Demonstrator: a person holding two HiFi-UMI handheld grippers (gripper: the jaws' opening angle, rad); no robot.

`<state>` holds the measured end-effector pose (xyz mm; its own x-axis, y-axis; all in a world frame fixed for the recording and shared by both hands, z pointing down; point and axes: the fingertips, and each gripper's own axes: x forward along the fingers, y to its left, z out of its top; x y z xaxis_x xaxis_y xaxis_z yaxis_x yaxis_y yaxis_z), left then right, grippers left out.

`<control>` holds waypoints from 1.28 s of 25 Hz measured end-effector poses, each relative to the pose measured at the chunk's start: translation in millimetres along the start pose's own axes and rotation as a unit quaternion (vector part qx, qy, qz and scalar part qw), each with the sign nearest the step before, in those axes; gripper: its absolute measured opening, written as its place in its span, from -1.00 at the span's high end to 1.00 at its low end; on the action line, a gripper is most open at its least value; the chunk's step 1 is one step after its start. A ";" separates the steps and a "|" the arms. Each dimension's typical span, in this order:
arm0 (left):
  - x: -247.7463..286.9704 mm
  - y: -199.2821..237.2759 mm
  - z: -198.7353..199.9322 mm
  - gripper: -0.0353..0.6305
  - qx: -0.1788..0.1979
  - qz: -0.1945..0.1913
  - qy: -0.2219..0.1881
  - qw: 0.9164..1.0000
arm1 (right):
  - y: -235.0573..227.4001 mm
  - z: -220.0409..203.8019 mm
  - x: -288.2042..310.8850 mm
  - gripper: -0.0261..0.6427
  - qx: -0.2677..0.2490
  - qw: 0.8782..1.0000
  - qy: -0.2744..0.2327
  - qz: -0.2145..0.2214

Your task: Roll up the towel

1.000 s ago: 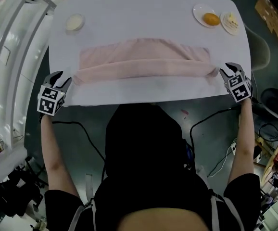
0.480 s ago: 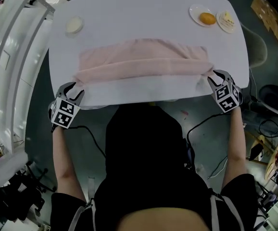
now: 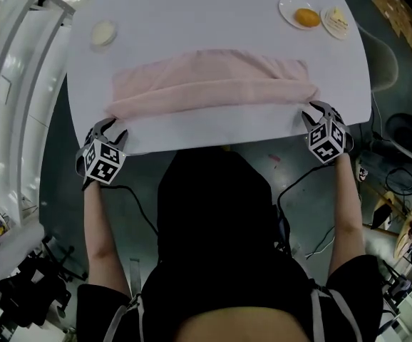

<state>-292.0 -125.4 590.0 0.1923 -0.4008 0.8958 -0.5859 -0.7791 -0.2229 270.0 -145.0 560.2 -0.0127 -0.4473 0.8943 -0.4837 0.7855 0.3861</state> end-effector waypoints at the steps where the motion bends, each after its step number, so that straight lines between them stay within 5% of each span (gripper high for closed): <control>1: 1.8 2.1 -1.2 0.32 0.000 0.003 0.003 1.000 | -2.4 -2.2 2.6 0.46 -0.002 1.000 0.005 -0.003; 16: 28.2 16.2 -7.5 0.33 -0.005 -0.033 0.044 0.998 | -21.8 -15.2 40.9 0.47 -0.021 0.999 0.042 0.017; 19: 28.3 16.6 -7.0 0.33 -0.001 -0.045 0.051 0.998 | -24.4 -14.9 40.1 0.76 -0.017 0.999 0.039 0.015; 24: 29.4 14.7 -5.9 0.34 0.004 -0.063 0.061 0.996 | -20.0 -16.7 45.3 0.80 -0.040 0.997 0.053 0.029; 27: 29.0 20.7 -9.7 0.65 0.012 -0.052 0.067 0.996 | -20.6 -14.7 43.3 0.85 -0.049 0.997 0.053 0.030; 32: 24.1 27.5 -12.7 0.76 0.037 -0.041 0.067 0.996 | -36.1 -11.1 27.7 0.86 -0.064 0.997 0.045 0.015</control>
<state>-313.5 -150.4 610.4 0.1269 -0.2704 0.9543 -0.5114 -0.8422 -0.1707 296.9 -181.0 573.5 0.0557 -0.3874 0.9202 -0.3679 0.8488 0.3796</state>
